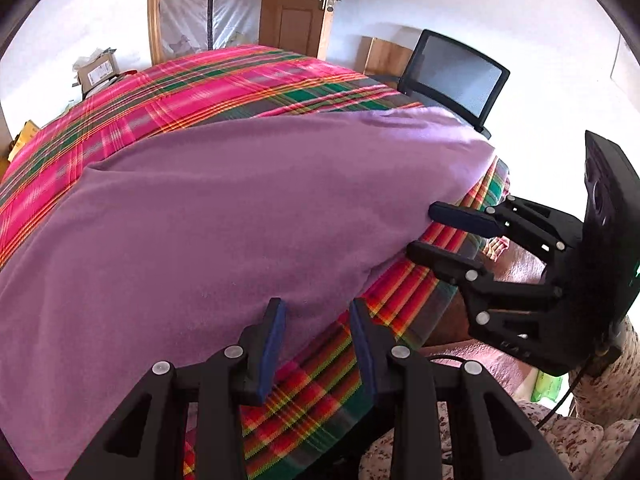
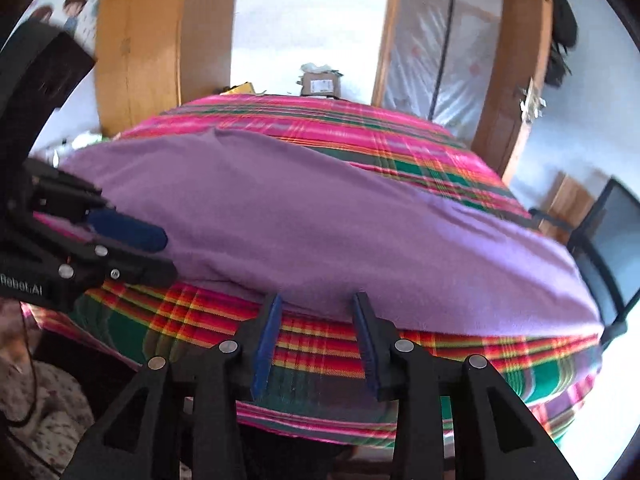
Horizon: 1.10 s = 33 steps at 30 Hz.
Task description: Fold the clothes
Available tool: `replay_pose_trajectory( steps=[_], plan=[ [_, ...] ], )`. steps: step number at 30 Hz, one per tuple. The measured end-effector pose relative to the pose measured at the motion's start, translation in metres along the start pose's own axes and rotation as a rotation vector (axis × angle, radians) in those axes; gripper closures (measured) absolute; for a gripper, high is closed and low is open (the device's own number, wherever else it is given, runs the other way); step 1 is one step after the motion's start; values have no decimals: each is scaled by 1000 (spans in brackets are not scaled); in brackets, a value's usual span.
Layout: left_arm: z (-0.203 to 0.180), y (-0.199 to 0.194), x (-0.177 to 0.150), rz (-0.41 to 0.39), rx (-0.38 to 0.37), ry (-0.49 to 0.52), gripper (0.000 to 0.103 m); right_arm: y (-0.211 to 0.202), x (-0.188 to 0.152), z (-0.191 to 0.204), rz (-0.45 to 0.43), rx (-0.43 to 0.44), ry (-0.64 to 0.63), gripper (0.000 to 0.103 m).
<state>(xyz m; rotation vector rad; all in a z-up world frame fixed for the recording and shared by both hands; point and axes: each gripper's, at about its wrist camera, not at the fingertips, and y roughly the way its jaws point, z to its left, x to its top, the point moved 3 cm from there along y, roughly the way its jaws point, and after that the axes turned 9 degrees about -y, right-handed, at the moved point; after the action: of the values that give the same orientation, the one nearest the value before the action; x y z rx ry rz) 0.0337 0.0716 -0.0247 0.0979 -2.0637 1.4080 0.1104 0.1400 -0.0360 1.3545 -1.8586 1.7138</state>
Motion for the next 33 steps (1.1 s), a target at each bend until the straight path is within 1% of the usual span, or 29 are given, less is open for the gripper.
replay_pose_trajectory(
  steps=[1, 3, 4, 6, 8, 9, 10, 11, 12, 13, 16, 18, 20, 21, 22, 24, 33],
  plan=[
    [1, 0, 1, 0, -2, -4, 75, 1, 0, 1, 0, -7, -7, 65],
    [4, -1, 2, 0, -11, -19, 83, 3, 1, 0, -4, -2, -3, 65],
    [7, -1, 2, 0, -17, -29, 85, 3, 2, -2, -7, 2, 6, 65],
    [9, -1, 2, -1, -28, -35, 95, 3, 3, -4, -16, -5, 11, 65],
    [8, -2, 1, -1, -37, -32, 99, 1, 5, -5, -27, -18, 4, 67],
    [8, -2, 0, 0, -42, -30, 99, 1, 6, -5, -30, -19, 3, 75],
    [7, -3, 0, -1, -46, -31, 99, 2, 8, -6, -31, -20, 2, 86],
    [7, -3, 0, -2, -52, -35, 99, 3, 9, -6, -31, -22, 3, 91],
    [6, -3, 0, -3, -58, -41, 99, 3, 10, -7, -30, -22, 5, 93],
    [5, -3, 0, -5, -61, -45, 98, 4, 11, -7, -31, -22, 6, 93],
    [-1, -1, -1, -10, -39, -16, 92, 6, 11, -7, -26, -20, 9, 93],
    [-5, -2, -3, -14, -34, 6, 81, 6, 11, -6, -21, -11, 2, 93],
    [-11, -1, -4, -14, -35, 29, 77, 5, 11, -5, -15, -7, -14, 92],
    [-13, -1, -4, -16, -34, 38, 77, 6, 11, -3, -13, 4, -24, 89],
    [-14, 0, -3, -17, -33, 44, 77, 6, 10, -1, -11, 13, -33, 83],
    [-15, 3, -1, -16, -31, 45, 77, 6, 10, 3, -11, 29, -54, 79],
    [-10, 7, 8, -3, -86, -26, 77, 8, 10, 9, -4, 39, -105, 79]
  ],
)
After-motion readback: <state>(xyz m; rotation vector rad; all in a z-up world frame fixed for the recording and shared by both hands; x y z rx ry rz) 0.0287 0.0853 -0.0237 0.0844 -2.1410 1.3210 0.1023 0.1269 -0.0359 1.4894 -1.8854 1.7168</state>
